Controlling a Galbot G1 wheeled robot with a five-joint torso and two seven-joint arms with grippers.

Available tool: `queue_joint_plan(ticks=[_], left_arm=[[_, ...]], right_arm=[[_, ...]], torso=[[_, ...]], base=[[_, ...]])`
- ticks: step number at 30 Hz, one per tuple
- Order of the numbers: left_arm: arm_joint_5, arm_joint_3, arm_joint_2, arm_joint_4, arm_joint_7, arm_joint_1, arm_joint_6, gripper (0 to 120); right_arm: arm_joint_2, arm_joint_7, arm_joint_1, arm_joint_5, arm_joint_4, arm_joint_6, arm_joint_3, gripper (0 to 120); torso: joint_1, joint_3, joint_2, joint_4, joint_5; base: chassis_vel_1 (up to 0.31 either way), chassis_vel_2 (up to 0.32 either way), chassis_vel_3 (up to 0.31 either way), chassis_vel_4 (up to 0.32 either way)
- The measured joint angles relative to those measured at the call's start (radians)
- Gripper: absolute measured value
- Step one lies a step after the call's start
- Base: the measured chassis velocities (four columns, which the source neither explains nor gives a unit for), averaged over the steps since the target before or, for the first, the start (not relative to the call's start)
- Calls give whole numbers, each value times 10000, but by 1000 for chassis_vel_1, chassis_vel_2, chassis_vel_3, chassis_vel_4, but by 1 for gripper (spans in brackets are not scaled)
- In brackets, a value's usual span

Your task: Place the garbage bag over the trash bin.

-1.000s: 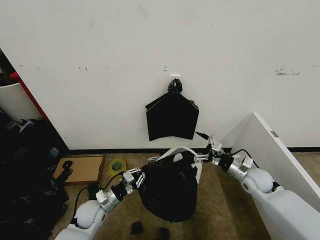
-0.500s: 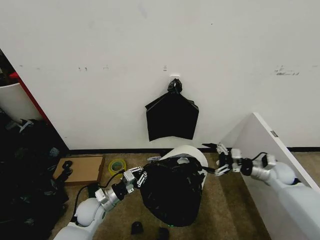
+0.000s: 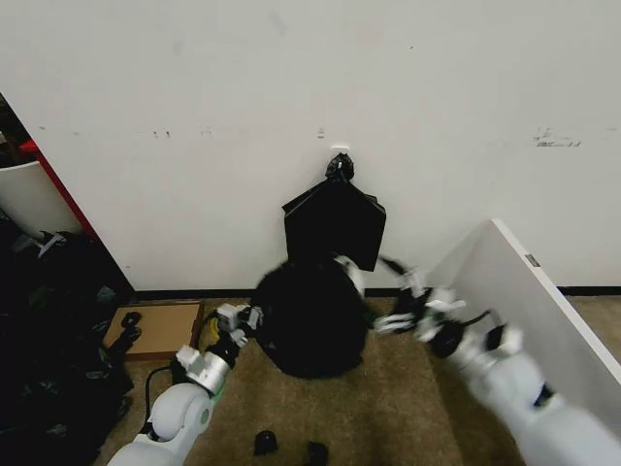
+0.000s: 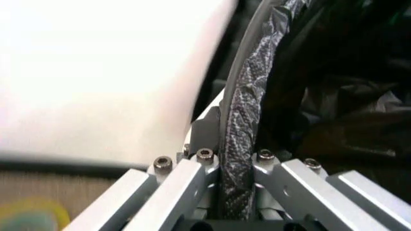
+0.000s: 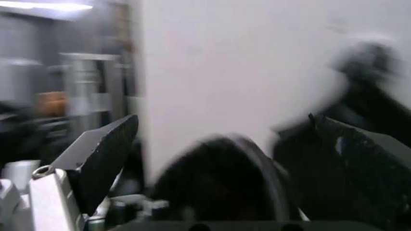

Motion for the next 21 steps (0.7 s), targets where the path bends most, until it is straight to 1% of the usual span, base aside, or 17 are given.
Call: queue_joint_plan(ticks=[2, 3, 4, 5, 6, 8, 9, 11, 12, 13, 14, 16, 18, 21], left_arm=[[-969, -67, -93, -427, -722, 0, 841, 0], [-1473, -131, -145, -629, -1066, 1, 1350, 0], [-1870, -188, -192, -758, -1334, 0, 1789, 0], [-1870, -188, -192, -758, -1334, 0, 1789, 0], [-2380, -252, -256, -885, -1707, -14, 2333, 0], [-4054, -535, -495, -1037, -2943, -154, 3906, 0], [-4940, -776, -660, -1038, -3536, -263, 4638, 0], [-6301, -1320, -967, -982, -4340, -483, 5675, 0], [-6735, -1539, -1073, -944, -4586, -556, 5993, 0], [-6735, -1539, -1073, -944, -4586, -556, 5993, 0], [-7231, -1813, -1192, -902, -4879, -625, 6367, 0], [-7788, -2137, -1329, -813, -5189, -709, 6771, 0], [-7926, -2235, -1355, -722, -5283, -739, 6858, 0], [-7925, -2244, -1328, -666, -5277, -739, 6880, 0]], right_arm=[[308, 1669, -611, -1000, 272, -221, -288, 100], [423, 2167, -852, -1538, 262, -225, -368, 100], [509, 2429, -1003, -1953, 191, -161, -406, 100], [509, 2429, -1003, -1953, 191, -161, -406, 100], [588, 2610, -1134, -2308, 91, -49, -435, 100], [830, 2991, -1345, -3164, -175, 318, -452, 100], [949, 3139, -1399, -3464, -263, 471, -452, 100], [1137, 3370, -1465, -3877, -366, 667, -430, 100], [1194, 3448, -1483, -4023, -419, 724, -421, 100], [1194, 3448, -1483, -4023, -419, 724, -421, 100], [1259, 3516, -1498, -4182, -504, 799, -412, 100], [1356, 3639, -1503, -4461, -702, 991, -395, 100], [1425, 3790, -1523, -4595, -864, 1059, -395, 100], [1467, 4087, -1543, -4707, -972, 901, -406, 100]], torso=[[-1, -1, 0, -4, 0], [-1, 0, 0, -3, 1], [-1, 0, 1, -3, 0], [-1, 0, 1, -3, 0], [-1, 0, 0, -2, 2], [0, 0, 0, 4, 2], [0, 2, 0, 1, 1], [0, 1, 0, 0, 2], [0, 1, 0, 0, 1], [0, 1, 0, 0, 1], [0, 1, 0, 1, 2], [1, 1, 0, 6, 3], [1, 2, 0, 3, 2], [2, 2, 0, 2, 2]], base=[[0, 0, 0, 0], [0, 0, 0, 0], [0, 0, 0, 0], [0, 0, 0, 0], [0, 0, 0, 0], [0, 0, 0, 0], [0, 0, 0, 0], [0, 0, 0, 0], [0, 0, 0, 0], [0, 0, 0, 0], [0, 0, 0, 0], [0, 0, 0, 0], [0, 0, 0, 0], [0, 0, 0, 0]])
